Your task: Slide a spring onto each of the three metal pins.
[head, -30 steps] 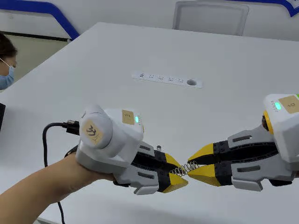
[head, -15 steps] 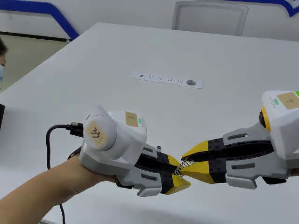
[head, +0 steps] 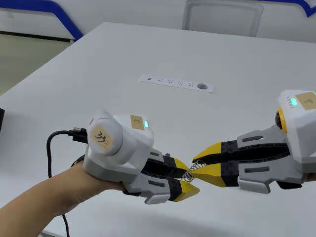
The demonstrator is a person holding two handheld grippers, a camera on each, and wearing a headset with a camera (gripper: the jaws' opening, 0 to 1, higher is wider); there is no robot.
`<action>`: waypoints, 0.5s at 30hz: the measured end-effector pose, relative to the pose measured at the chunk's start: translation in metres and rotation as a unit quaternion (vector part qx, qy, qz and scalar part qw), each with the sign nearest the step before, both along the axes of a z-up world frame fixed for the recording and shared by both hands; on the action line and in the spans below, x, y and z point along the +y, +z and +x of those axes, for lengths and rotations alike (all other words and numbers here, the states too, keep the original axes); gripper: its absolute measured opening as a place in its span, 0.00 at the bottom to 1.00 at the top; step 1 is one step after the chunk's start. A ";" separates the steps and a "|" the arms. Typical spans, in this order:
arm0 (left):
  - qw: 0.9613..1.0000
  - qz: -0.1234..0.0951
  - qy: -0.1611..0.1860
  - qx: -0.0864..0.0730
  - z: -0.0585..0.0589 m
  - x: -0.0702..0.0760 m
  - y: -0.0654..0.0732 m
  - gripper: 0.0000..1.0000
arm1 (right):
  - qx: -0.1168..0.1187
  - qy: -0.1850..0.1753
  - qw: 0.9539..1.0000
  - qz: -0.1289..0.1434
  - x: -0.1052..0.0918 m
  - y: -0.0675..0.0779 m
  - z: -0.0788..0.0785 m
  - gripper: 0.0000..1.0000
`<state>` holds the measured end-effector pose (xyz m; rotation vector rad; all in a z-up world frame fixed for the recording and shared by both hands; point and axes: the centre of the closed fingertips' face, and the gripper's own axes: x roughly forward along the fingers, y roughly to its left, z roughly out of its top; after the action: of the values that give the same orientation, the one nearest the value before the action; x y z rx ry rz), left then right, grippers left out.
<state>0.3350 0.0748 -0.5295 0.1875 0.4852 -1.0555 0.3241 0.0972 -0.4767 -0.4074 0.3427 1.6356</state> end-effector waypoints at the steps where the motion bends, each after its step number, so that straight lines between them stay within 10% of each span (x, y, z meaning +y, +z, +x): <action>1: 1.000 -0.001 0.005 -0.001 0.001 0.001 0.000 0.26 | -0.001 -0.003 1.000 0.000 -0.001 0.001 0.002 0.10; 15: 0.999 -0.011 0.041 -0.005 0.010 0.022 0.007 0.42 | -0.019 -0.059 0.998 -0.007 -0.013 0.004 0.045 0.10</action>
<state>0.3445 0.0968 -0.5227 0.1532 0.4685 -0.9791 0.3689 0.0842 -0.4725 -0.4212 0.3444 1.5087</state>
